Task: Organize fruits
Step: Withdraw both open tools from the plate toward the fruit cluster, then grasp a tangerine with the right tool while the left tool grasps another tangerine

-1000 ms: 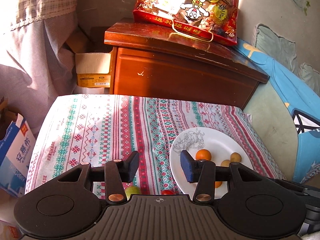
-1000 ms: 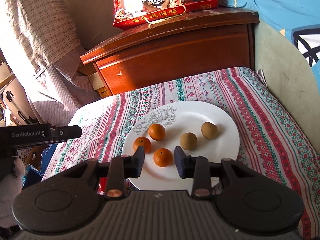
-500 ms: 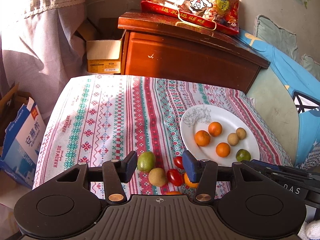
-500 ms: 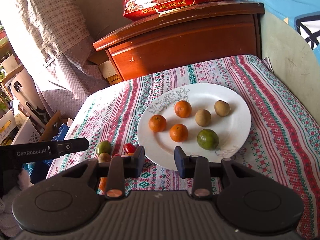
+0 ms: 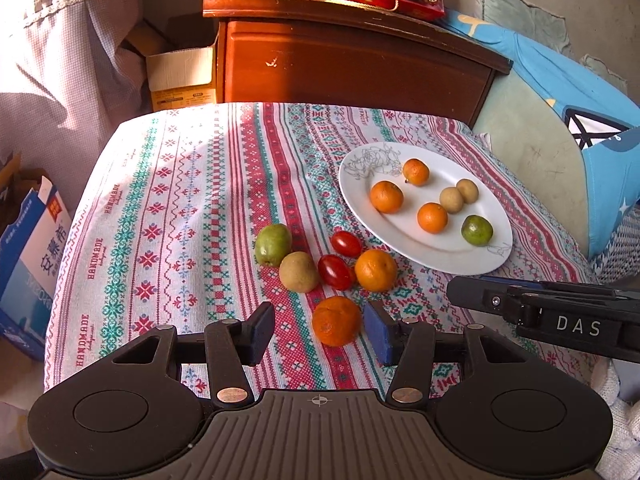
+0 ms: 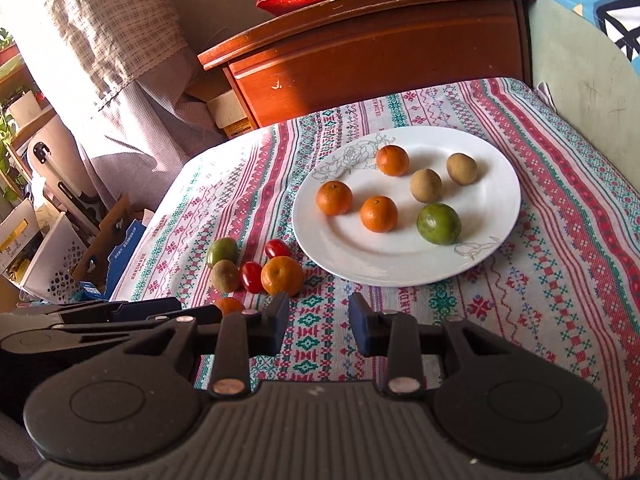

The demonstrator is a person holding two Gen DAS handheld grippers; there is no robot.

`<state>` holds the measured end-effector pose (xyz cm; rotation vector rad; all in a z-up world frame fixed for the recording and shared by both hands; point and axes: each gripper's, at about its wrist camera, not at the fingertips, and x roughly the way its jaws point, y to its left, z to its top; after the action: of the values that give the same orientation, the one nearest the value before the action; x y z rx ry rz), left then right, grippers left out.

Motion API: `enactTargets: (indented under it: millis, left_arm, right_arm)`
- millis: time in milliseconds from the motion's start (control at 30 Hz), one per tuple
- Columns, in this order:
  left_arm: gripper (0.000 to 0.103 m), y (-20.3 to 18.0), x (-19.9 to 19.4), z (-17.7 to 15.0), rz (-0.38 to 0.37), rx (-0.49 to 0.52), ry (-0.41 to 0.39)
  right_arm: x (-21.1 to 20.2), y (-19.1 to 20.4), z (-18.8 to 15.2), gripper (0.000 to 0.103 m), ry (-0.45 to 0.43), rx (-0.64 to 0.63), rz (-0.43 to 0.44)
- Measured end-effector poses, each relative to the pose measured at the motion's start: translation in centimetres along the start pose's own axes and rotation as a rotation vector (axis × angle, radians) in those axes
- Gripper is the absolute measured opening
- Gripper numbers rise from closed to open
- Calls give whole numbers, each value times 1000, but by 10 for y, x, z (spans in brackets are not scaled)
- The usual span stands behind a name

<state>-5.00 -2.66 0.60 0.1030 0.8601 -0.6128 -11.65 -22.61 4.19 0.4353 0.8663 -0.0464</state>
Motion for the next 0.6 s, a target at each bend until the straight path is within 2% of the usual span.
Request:
enactTargets:
  millis: [433,600]
  left_arm:
    - [43,-9,16,-13,-5,67,-12]
    - [35,-8,18,-14,-11,65,-18]
  right_arm:
    - [15,2,2,35,-2,17,36]
    - [23,8,2,34,1,0,55]
